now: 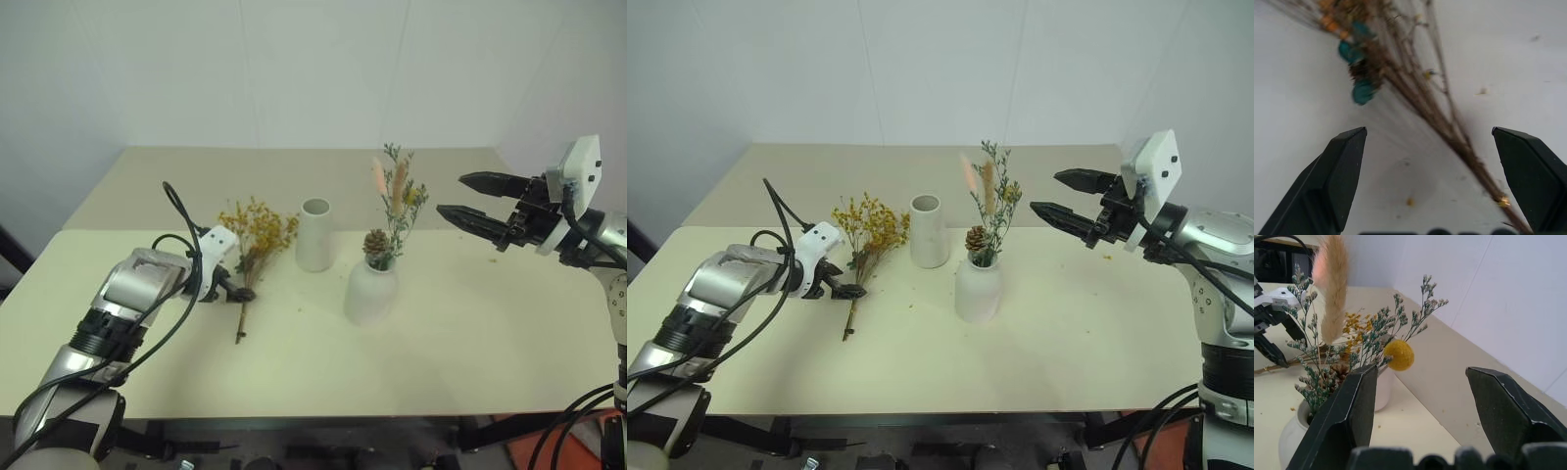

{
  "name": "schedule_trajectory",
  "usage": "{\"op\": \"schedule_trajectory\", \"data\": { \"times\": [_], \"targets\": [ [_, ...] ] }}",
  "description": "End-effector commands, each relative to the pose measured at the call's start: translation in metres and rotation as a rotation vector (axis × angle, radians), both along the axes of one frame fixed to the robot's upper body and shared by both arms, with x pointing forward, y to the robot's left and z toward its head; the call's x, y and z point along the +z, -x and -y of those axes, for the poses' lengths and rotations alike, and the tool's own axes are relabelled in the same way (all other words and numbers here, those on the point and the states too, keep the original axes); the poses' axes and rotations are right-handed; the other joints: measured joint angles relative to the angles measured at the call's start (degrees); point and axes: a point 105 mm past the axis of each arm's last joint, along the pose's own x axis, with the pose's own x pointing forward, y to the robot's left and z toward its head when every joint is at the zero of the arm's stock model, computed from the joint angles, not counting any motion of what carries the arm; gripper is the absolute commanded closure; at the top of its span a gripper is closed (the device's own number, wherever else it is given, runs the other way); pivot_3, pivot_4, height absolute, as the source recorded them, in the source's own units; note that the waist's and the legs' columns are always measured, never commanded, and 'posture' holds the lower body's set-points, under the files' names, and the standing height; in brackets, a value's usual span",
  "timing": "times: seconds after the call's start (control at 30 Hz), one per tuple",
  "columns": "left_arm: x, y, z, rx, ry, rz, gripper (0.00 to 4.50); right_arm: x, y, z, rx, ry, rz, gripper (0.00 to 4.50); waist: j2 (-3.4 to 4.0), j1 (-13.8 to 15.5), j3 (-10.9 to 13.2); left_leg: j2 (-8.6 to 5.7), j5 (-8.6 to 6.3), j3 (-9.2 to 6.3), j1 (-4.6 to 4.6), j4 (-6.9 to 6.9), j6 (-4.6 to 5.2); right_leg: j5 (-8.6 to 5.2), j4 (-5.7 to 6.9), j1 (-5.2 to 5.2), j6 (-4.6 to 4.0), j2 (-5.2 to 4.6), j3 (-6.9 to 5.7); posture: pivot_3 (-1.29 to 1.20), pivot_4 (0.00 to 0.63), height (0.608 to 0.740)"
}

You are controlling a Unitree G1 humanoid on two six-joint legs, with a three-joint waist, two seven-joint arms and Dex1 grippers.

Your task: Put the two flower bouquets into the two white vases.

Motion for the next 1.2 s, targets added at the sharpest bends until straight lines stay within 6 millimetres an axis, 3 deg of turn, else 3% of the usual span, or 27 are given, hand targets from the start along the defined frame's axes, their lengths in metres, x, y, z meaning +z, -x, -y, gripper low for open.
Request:
{"op": "schedule_trajectory", "data": {
  "times": [0.03,0.13,0.5,0.53,0.73,0.87,1.07,1.2],
  "targets": [
    [0.004,-0.008,0.006,0.002,-0.002,0.014,0.19,0.011,0.003,0.005,-0.017,0.022,0.046,1.04,0.0,-0.02,0.0,0.0,0.0,0.0,-0.02,0.0,0.0,0.0,0.0,-0.02,0.0,0.0,-0.01,0.0,0.15,0.74],
    [0.002,-0.015,0.01,0.005,0.007,0.016,0.85,0.009,0.001,0.007,-0.016,0.033,0.029,1.04,0.0,0.09,0.0,0.0,0.0,-0.01,-0.02,0.0,0.0,0.0,0.01,-0.02,-0.01,0.0,-0.01,0.0,0.15,0.74],
    [0.016,-0.03,0.009,0.047,0.009,0.086,4.34,-0.015,-0.019,0.02,-0.049,0.05,-0.069,1.04,0.0,0.01,0.0,-0.02,0.0,0.0,0.0,0.01,0.0,0.01,0.02,0.0,0.0,-0.02,0.0,0.0,0.15,0.74],
    [0.02,-0.031,0.008,0.051,0.007,0.099,4.48,-0.016,-0.02,0.021,-0.05,0.051,-0.071,1.04,0.0,-0.01,0.0,-0.01,0.0,0.0,0.0,0.0,0.0,0.01,0.01,-0.01,0.0,-0.02,0.0,0.0,0.15,0.74],
    [0.053,-0.046,-0.006,0.176,-0.017,0.221,4.48,-0.006,-0.024,0.022,-0.048,0.058,-0.039,1.04,-0.01,0.01,0.0,-0.02,0.0,-0.01,-0.06,0.0,-0.01,0.01,0.01,-0.06,0.0,-0.02,-0.01,0.0,0.15,0.74],
    [0.072,-0.056,-0.019,0.279,-0.054,0.311,4.48,0.013,-0.023,0.014,-0.025,0.068,0.009,1.04,-0.01,-0.08,0.0,-0.03,0.0,-0.01,-0.05,-0.01,-0.01,0.01,0.01,-0.06,0.0,-0.04,-0.01,0.0,0.15,0.74],
    [0.097,-0.065,-0.014,0.343,-0.009,0.428,4.48,0.038,-0.028,0.0,-0.039,0.059,-0.01,1.04,-0.01,-0.02,0.01,-0.04,0.0,-0.03,-0.07,0.0,-0.01,0.02,0.02,-0.07,0.0,-0.07,-0.02,0.0,0.15,0.74],
    [0.131,-0.068,0.006,0.29,0.133,0.583,4.48,0.036,-0.046,-0.004,-0.083,0.092,-0.1,1.04,-0.01,0.07,0.01,-0.03,0.01,-0.04,-0.13,-0.01,-0.03,0.03,0.01,-0.13,-0.01,-0.08,-0.05,0.0,0.15,0.74]
  ]
}}
